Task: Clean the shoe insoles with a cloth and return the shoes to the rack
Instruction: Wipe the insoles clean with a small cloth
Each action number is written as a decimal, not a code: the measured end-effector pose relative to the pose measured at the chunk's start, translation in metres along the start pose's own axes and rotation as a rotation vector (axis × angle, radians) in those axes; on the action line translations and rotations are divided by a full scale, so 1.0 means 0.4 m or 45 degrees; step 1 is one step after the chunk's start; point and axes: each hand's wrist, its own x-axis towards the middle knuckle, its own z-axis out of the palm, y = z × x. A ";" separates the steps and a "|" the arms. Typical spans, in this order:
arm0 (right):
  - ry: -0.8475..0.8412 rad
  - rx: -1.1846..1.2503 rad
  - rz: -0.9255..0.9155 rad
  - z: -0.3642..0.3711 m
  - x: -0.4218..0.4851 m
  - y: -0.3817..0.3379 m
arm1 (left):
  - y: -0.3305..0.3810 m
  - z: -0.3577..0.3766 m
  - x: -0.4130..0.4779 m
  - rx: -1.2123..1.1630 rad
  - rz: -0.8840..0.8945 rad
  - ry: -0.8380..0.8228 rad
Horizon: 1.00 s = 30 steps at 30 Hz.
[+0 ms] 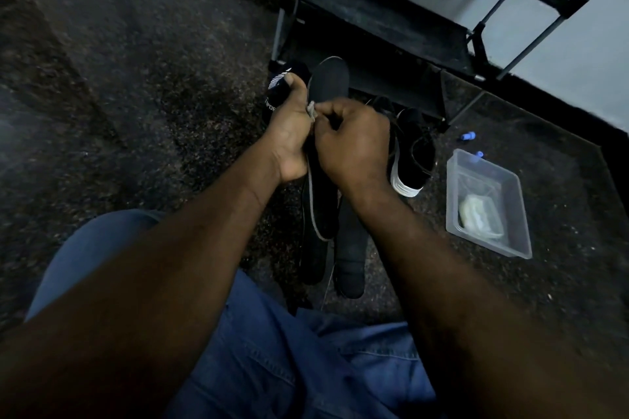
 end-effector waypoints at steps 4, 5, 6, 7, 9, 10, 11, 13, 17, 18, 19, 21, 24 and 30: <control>-0.097 0.015 -0.042 -0.001 -0.070 0.021 | 0.010 -0.012 0.016 -0.055 -0.015 0.000; -0.116 0.020 -0.061 -0.007 -0.083 0.025 | 0.010 -0.010 0.017 -0.066 -0.009 0.003; -0.148 0.032 -0.065 -0.016 -0.089 0.028 | 0.010 -0.006 0.016 -0.075 0.001 0.006; -0.188 0.059 -0.047 -0.030 -0.089 0.030 | 0.009 -0.001 0.015 -0.077 0.009 0.007; -0.212 0.153 0.048 -0.058 -0.071 0.033 | 0.009 0.004 0.008 -0.065 0.001 -0.021; -0.169 0.192 0.106 -0.069 -0.057 0.040 | 0.011 0.007 0.001 -0.063 -0.001 -0.063; -0.101 0.216 0.156 -0.077 -0.039 0.052 | 0.012 0.010 -0.006 -0.067 0.001 -0.131; 0.005 0.234 0.216 -0.088 0.000 0.073 | 0.014 0.017 -0.025 -0.077 0.025 -0.275; -0.016 0.112 0.210 -0.082 0.050 0.088 | 0.009 0.023 -0.043 -0.040 0.071 -0.353; -0.014 0.048 0.185 -0.077 0.053 0.086 | 0.009 0.023 -0.041 -0.041 0.085 -0.338; -0.001 -0.011 0.155 -0.070 0.053 0.085 | 0.010 0.023 -0.038 -0.046 0.101 -0.313; 0.052 -0.106 0.115 -0.057 0.048 0.082 | 0.009 0.021 -0.029 -0.060 0.136 -0.262; 0.140 -0.119 0.161 -0.041 0.042 0.078 | 0.003 0.017 -0.021 -0.038 0.156 -0.227; 0.037 -0.048 0.058 0.005 -0.039 0.027 | -0.008 -0.005 0.007 -0.001 0.107 -0.163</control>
